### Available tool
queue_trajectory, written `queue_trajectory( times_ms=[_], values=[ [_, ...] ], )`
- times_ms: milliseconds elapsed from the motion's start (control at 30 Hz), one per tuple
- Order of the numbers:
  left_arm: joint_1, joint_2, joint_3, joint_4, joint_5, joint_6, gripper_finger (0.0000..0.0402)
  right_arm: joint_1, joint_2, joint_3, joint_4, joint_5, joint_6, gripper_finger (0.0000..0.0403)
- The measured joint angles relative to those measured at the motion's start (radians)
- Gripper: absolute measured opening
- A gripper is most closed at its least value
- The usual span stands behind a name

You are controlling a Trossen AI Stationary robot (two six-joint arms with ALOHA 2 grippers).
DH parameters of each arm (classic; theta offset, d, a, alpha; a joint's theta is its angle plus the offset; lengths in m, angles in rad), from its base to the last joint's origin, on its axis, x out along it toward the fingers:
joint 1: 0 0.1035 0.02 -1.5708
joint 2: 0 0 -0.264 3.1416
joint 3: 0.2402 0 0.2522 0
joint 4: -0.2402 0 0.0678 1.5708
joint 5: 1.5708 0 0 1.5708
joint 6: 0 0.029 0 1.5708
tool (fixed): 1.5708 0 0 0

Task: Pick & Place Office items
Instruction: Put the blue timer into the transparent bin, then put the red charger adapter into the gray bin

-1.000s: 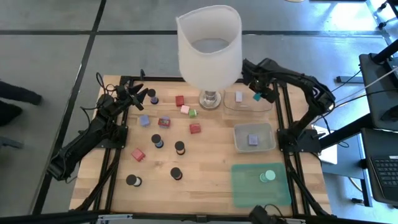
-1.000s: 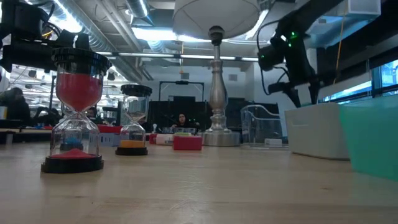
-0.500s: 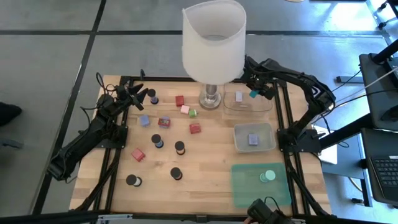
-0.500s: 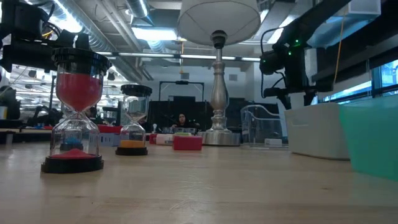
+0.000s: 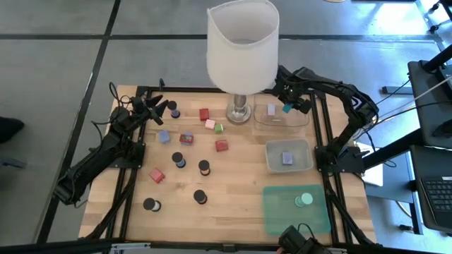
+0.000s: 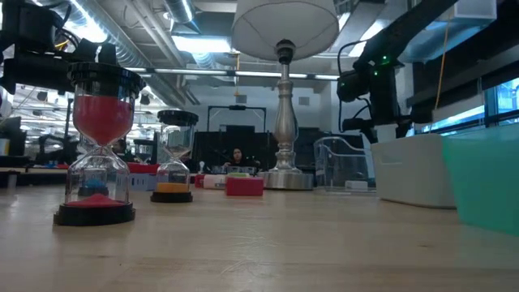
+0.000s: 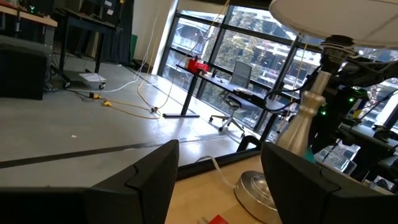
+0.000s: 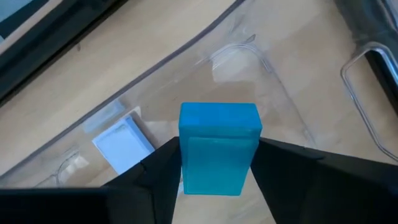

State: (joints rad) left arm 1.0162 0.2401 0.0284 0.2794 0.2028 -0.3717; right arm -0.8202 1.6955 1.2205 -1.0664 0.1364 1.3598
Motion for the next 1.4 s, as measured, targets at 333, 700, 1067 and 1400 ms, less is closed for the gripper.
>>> queue_trajectory(
  times_ms=[333, 700, 1067, 1400],
  values=[
    [0.0, 0.0, 0.0, 0.0, 0.0, 0.0, 0.0226, 0.01, 0.0, 0.0, 0.001, -0.013, -0.011, 0.0251],
    [0.0, 0.0, 0.0, 0.0, 0.0, 0.0, 0.0226, 0.01, -0.012, 0.0, -0.064, -0.122, -0.018, 0.0336],
    [0.0, 0.0, 0.0, 0.0, 0.0, 0.0, 0.0226, 0.05, -0.106, 0.0, -0.268, -0.204, 0.115, 0.0293],
    [0.0, 0.0, 0.0, 0.0, 0.0, 0.0, 0.0226, 0.145, -0.282, 0.0, -0.346, -0.105, 0.33, 0.0176]
  ],
)
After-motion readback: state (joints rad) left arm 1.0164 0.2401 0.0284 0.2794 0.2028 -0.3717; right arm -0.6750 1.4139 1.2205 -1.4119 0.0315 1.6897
